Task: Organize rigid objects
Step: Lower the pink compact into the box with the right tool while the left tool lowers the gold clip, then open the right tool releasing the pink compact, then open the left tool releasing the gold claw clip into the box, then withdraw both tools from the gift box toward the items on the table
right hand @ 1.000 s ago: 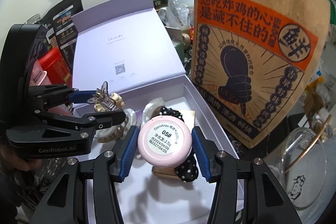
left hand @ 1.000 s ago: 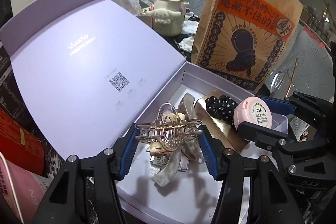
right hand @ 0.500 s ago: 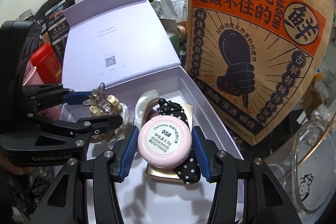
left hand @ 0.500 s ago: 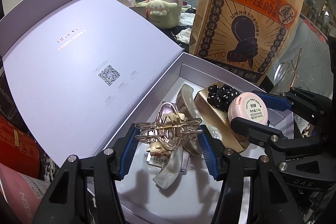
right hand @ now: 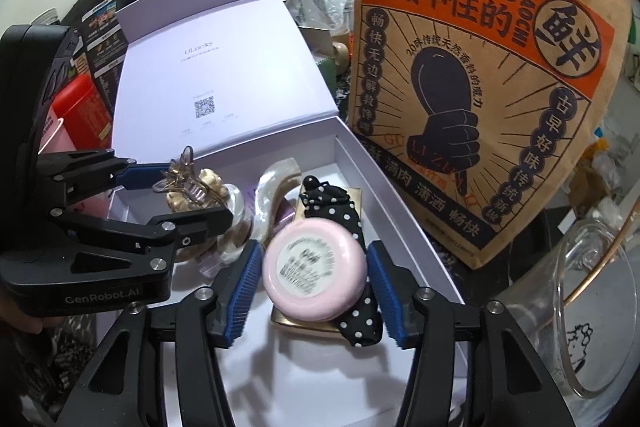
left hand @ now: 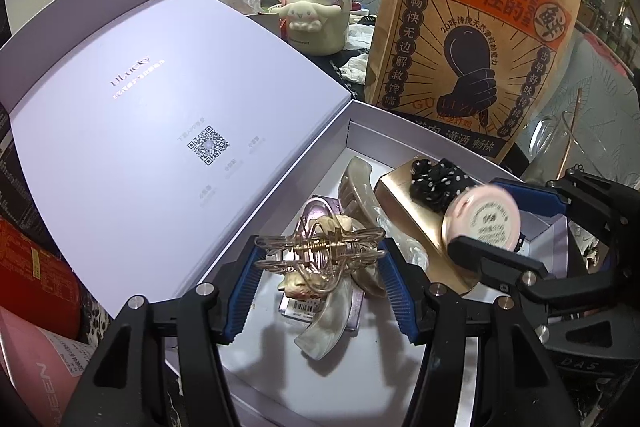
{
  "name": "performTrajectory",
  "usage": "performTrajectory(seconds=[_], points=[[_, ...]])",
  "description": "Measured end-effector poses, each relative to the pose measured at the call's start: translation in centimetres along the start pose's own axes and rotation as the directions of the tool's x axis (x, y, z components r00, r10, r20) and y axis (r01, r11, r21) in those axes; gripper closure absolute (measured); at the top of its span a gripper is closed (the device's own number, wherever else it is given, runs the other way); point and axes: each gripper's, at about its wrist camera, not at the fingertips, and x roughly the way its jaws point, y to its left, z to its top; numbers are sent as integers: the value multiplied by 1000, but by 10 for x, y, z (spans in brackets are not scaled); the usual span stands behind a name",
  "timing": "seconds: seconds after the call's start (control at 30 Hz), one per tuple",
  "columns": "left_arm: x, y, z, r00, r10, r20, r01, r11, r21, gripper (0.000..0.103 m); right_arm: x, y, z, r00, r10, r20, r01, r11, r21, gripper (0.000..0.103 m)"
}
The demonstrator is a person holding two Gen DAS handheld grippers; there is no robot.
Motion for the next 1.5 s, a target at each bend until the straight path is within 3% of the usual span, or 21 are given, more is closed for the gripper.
performTrajectory(seconds=[0.6, 0.7, 0.77, 1.07, 1.2, 1.33, 1.5], points=[[-14, -1, -4, 999, 38, -18, -38, 999, -18, 45, -18, -3, -4, 999, -35, 3, 35, 999, 13, 40], [-20, 0, -5, 999, 44, -15, -44, 999, -27, 34, -23, -1, -4, 999, -46, 9, 46, 999, 7, 40], [-24, 1, -6, 999, 42, -5, -43, 998, -37, 27, -27, -1, -4, 999, -49, 14, 49, 999, 5, 40], [-43, -9, -7, 998, 56, 29, -54, 997, -51, 27, -45, 5, -3, 996, -76, 38, 76, 997, -10, 40], [-47, 5, 1, 997, 55, 57, -52, 997, -57, 27, -55, 10, -1, 995, -77, 56, 78, 997, -19, 40], [-76, 6, -13, 994, 69, 89, -65, 996, -56, 27, -66, 17, 1, 993, -81, 81, 83, 996, -29, 40], [-87, 7, -6, 990, 76, 119, -69, 996, -61, 27, -79, 23, 2, 991, -79, 111, 83, 996, -31, 39]])
